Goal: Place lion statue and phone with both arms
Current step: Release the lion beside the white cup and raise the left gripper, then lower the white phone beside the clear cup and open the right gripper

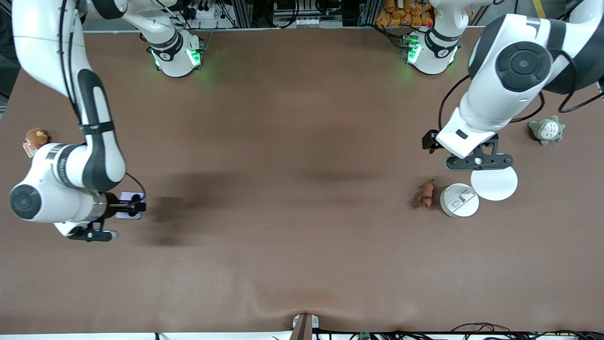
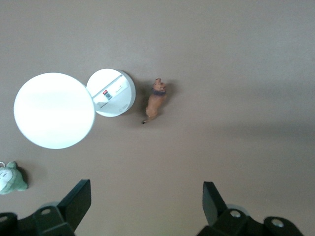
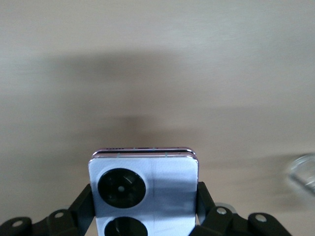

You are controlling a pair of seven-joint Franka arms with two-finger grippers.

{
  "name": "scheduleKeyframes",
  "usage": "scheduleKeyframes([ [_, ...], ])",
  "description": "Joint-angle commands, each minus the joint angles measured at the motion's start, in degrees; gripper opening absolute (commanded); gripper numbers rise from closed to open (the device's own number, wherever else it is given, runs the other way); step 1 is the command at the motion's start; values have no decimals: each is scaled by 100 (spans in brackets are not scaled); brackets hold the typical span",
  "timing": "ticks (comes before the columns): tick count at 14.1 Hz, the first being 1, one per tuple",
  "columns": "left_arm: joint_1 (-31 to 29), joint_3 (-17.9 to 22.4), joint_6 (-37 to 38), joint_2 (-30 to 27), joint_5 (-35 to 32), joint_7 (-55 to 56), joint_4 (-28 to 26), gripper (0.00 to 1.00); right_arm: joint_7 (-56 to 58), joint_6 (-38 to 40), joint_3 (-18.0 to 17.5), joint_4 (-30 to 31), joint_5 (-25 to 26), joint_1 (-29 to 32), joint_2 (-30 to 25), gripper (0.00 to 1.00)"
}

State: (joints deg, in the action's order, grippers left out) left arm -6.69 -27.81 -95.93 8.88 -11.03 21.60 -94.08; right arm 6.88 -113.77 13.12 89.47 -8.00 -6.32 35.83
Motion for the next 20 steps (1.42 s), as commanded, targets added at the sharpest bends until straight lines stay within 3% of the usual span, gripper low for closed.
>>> scheduleKeyframes([
  [1,-174,-5,478,-62,127,-296,415,100,418,-478,-125,-26,159,297,388,25],
  [8,-508,-14,1041,-88,398,-894,1058,100,437,-506,-125,88,159,657,662,26],
  [13,-588,-14,1085,-123,417,-895,1172,100,428,-515,-134,360,150,684,662,35],
  [15,-719,21,1094,-141,382,-930,1173,100,419,-541,-134,448,141,684,662,45],
  [16,-833,21,1086,-167,417,-1069,1173,100,428,-532,-134,448,141,693,662,67],
  [17,-930,39,1086,-263,470,-1314,1173,100,428,-524,-134,448,141,693,662,100],
  [18,-887,213,1077,-455,531,-1595,1120,100,428,-506,-134,448,141,684,662,100],
  [20,-22,1350,1068,-702,662,-1852,928,100,428,-488,-134,448,132,684,662,100],
])
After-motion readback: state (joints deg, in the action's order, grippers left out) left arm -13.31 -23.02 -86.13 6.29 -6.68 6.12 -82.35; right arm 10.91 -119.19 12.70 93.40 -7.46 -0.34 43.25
